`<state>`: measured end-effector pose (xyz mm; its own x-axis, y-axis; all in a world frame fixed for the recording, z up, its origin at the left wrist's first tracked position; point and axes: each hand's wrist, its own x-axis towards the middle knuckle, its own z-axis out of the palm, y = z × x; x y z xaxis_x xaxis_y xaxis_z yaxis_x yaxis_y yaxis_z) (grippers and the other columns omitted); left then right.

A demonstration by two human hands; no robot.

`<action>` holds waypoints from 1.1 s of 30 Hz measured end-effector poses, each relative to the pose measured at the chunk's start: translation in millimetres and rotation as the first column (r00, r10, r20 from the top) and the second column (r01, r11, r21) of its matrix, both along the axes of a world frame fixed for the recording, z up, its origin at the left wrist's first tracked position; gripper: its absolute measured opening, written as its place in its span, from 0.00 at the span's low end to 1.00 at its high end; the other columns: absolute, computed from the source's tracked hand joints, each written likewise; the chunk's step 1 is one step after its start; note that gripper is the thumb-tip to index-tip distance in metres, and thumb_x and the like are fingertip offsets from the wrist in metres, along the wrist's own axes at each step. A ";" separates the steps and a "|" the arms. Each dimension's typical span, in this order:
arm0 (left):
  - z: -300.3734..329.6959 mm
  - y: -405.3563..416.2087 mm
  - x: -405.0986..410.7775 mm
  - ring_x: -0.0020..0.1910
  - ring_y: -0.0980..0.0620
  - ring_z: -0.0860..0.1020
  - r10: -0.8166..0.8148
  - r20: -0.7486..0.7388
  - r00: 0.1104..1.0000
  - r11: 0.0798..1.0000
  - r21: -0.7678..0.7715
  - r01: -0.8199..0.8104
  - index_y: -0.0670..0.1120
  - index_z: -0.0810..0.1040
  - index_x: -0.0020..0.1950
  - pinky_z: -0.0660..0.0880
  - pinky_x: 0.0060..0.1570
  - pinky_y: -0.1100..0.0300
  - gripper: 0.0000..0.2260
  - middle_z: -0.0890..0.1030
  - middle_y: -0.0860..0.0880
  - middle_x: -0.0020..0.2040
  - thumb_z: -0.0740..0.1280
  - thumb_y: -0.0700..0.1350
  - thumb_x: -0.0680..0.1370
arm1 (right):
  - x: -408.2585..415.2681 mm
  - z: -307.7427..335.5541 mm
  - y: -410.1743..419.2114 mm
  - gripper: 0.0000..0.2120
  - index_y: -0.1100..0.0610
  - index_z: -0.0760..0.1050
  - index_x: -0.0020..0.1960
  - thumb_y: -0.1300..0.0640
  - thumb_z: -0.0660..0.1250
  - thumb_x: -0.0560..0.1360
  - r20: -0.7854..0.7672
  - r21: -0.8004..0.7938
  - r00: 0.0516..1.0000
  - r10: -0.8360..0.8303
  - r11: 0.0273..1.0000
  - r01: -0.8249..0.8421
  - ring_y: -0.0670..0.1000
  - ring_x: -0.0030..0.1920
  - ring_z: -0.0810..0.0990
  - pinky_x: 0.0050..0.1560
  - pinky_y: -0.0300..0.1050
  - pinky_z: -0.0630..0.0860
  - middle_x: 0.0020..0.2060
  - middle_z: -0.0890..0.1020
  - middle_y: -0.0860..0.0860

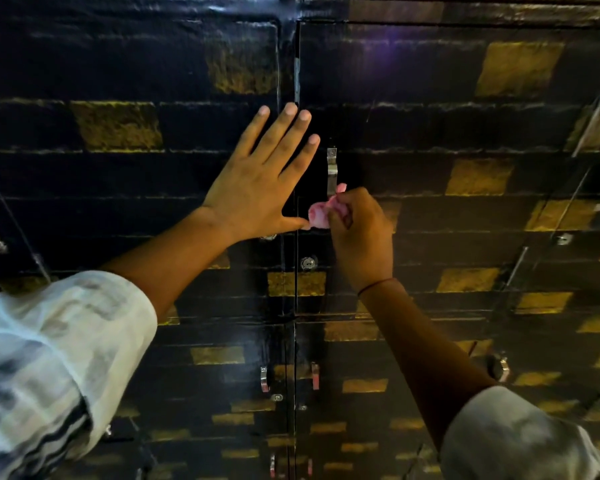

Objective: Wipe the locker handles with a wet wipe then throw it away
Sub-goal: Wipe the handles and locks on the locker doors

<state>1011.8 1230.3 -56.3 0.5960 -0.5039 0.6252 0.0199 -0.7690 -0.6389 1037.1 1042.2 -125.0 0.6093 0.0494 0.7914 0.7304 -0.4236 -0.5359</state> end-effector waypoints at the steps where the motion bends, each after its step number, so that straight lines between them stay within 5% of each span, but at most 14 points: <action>1: -0.1 -0.3 0.0 0.82 0.35 0.42 0.011 0.003 1.000 1.000 0.005 -0.011 0.40 0.44 0.83 0.45 0.79 0.35 0.55 0.43 0.34 0.83 0.60 0.76 0.73 | -0.2 -0.1 -5.6 0.01 0.58 0.76 0.49 0.60 0.67 0.79 0.018 -0.005 0.999 -0.029 1.000 0.029 0.52 0.44 0.79 0.42 0.56 0.78 0.45 0.81 0.52; 10: 0.3 0.8 0.6 0.82 0.35 0.43 0.008 0.006 1.000 1.000 0.004 -0.008 0.40 0.45 0.84 0.44 0.79 0.35 0.55 0.44 0.35 0.83 0.61 0.76 0.72 | 3.4 -5.2 -8.4 0.05 0.53 0.73 0.47 0.57 0.69 0.75 -0.057 -0.082 0.998 0.030 0.996 -0.035 0.51 0.42 0.80 0.39 0.57 0.79 0.43 0.81 0.49; 15: 2.3 0.7 -2.1 0.82 0.35 0.42 0.026 -0.015 1.000 1.000 -0.001 -0.026 0.40 0.45 0.84 0.45 0.79 0.36 0.57 0.43 0.35 0.83 0.62 0.76 0.71 | 3.4 7.3 -23.2 0.02 0.56 0.79 0.47 0.61 0.70 0.75 0.064 0.134 0.992 -0.106 0.986 0.097 0.40 0.37 0.76 0.39 0.35 0.72 0.40 0.79 0.44; 17: 2.5 -0.4 -1.8 0.82 0.36 0.42 0.028 -0.016 0.999 1.000 0.002 -0.028 0.40 0.44 0.84 0.44 0.79 0.36 0.57 0.42 0.35 0.83 0.63 0.76 0.71 | -0.9 15.2 -18.4 0.03 0.56 0.80 0.48 0.63 0.70 0.75 0.096 0.078 0.991 -0.094 0.993 0.087 0.39 0.39 0.75 0.40 0.27 0.68 0.41 0.77 0.40; 22: 1.8 1.5 -3.6 0.82 0.37 0.41 0.023 -0.002 1.000 1.000 0.014 -0.023 0.40 0.43 0.83 0.44 0.80 0.38 0.57 0.42 0.36 0.83 0.61 0.77 0.71 | -2.8 3.8 -14.4 0.06 0.57 0.75 0.42 0.62 0.67 0.78 0.050 -0.180 0.997 -0.055 0.982 0.063 0.44 0.35 0.70 0.36 0.41 0.65 0.36 0.73 0.45; 25: 2.2 4.4 -3.5 0.83 0.38 0.43 0.002 -0.004 1.000 1.000 0.009 -0.002 0.41 0.42 0.83 0.44 0.80 0.40 0.56 0.43 0.37 0.83 0.60 0.77 0.72 | -16.2 22.7 -14.5 0.08 0.55 0.77 0.42 0.61 0.67 0.80 0.016 0.140 1.000 0.004 0.990 -0.006 0.37 0.35 0.79 0.36 0.32 0.72 0.33 0.77 0.40; 27: 2.1 6.4 -2.9 0.83 0.38 0.43 -0.015 -0.010 1.000 1.000 -0.001 0.015 0.41 0.43 0.84 0.44 0.81 0.40 0.56 0.44 0.37 0.83 0.61 0.77 0.71 | -20.4 39.9 -9.2 0.08 0.52 0.77 0.42 0.60 0.68 0.79 0.017 0.309 0.996 0.083 0.947 -0.084 0.37 0.39 0.81 0.41 0.37 0.79 0.35 0.81 0.41; 29: 1.5 7.0 -3.1 0.83 0.38 0.44 -0.025 -0.016 1.000 1.000 -0.008 0.024 0.41 0.44 0.84 0.45 0.80 0.39 0.57 0.44 0.37 0.83 0.62 0.77 0.71 | -18.9 47.7 -0.5 0.06 0.53 0.77 0.44 0.62 0.69 0.78 -0.006 0.279 0.989 0.150 0.950 -0.142 0.42 0.43 0.83 0.46 0.43 0.81 0.40 0.84 0.45; 33: 2.3 6.2 -4.9 0.83 0.38 0.43 -0.015 -0.029 0.999 1.000 -0.014 0.014 0.40 0.45 0.83 0.44 0.80 0.39 0.57 0.44 0.37 0.83 0.63 0.76 0.71 | -13.3 57.5 -3.3 0.10 0.52 0.74 0.41 0.66 0.69 0.76 -0.020 0.132 0.996 0.084 0.988 -0.081 0.34 0.40 0.79 0.40 0.27 0.73 0.38 0.79 0.40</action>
